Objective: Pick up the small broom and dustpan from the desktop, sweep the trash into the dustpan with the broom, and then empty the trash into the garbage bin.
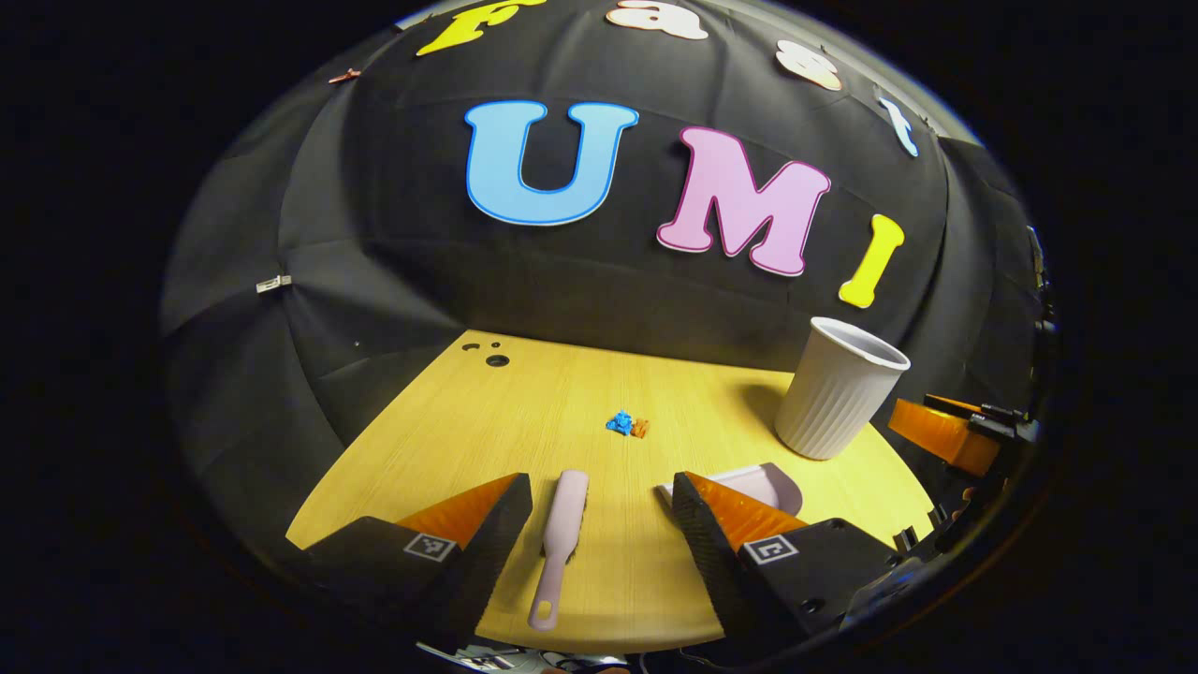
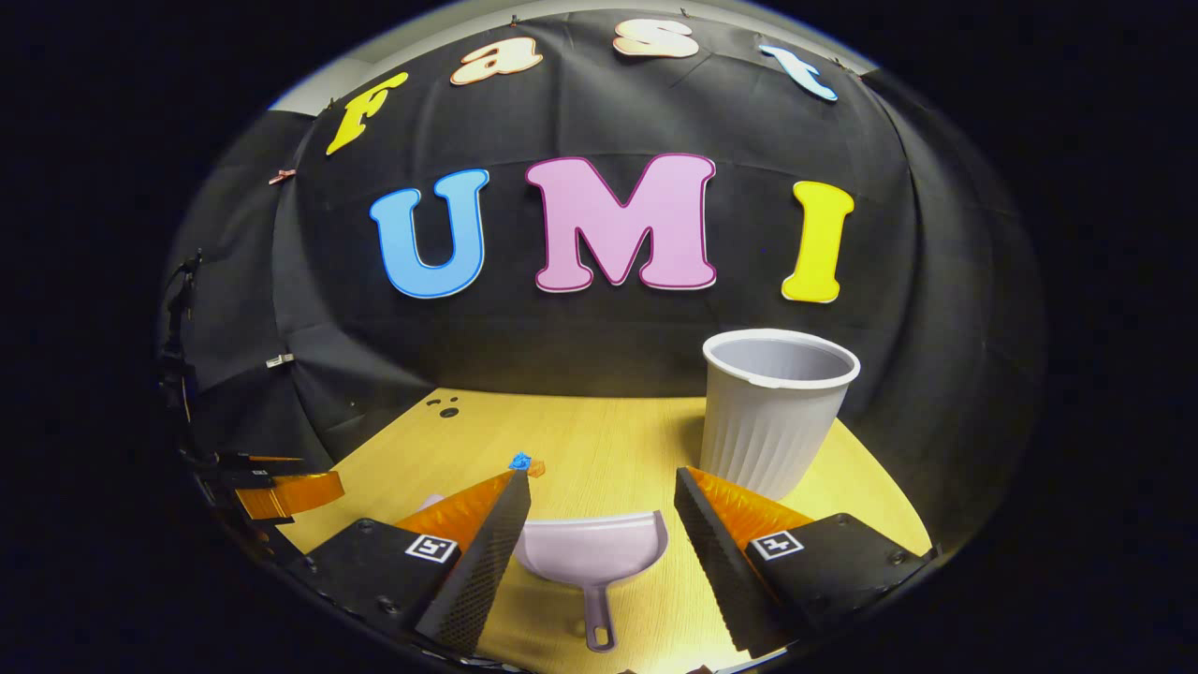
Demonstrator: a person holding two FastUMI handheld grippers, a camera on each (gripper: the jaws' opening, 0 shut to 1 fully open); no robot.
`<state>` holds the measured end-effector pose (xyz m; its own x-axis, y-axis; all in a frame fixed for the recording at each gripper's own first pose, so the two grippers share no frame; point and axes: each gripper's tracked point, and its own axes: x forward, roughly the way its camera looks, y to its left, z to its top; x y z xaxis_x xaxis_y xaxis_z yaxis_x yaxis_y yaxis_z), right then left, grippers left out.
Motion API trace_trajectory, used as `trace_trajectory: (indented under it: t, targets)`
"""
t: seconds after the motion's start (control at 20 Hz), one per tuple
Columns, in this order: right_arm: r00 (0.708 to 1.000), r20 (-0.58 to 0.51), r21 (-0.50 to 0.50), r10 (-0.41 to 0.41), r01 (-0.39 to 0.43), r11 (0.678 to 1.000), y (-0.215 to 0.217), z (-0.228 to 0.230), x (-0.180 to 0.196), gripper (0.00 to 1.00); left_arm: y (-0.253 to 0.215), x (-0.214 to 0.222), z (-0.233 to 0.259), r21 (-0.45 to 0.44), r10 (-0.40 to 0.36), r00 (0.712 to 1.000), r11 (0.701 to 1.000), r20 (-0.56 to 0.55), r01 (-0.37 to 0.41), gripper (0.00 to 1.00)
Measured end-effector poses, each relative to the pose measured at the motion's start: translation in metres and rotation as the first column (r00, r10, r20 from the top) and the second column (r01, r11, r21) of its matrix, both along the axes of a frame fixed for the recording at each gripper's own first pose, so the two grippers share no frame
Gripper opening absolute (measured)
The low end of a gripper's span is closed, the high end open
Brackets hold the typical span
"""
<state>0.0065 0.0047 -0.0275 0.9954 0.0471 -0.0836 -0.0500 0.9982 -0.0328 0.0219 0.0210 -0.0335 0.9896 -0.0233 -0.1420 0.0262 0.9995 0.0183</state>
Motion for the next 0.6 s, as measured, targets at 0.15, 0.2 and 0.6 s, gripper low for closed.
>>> trace_trajectory:
  t: [0.15, 0.2, 0.6]
  targets:
    - [1.0, -0.016, -0.002, -0.008, 0.008, 1.0, -0.004, -0.004, 0.0, 0.98, 0.013, 0.018, -0.027, -0.009, 0.017, 0.995, 1.0, -0.102, -0.018, 0.95]
    - [1.0, -0.022, -0.005, -0.009, 0.009, 1.0, -0.005, -0.007, -0.001, 0.97, 0.016, 0.024, -0.037, -0.02, 0.019, 0.99, 1.0, -0.142, -0.022, 0.95]
    - [0.997, -0.057, -0.028, -0.053, 0.052, 0.998, -0.015, -0.018, -0.011, 0.98, 0.035, 0.06, -0.12, -0.07, 0.026, 0.889, 0.995, -0.457, -0.065, 0.96]
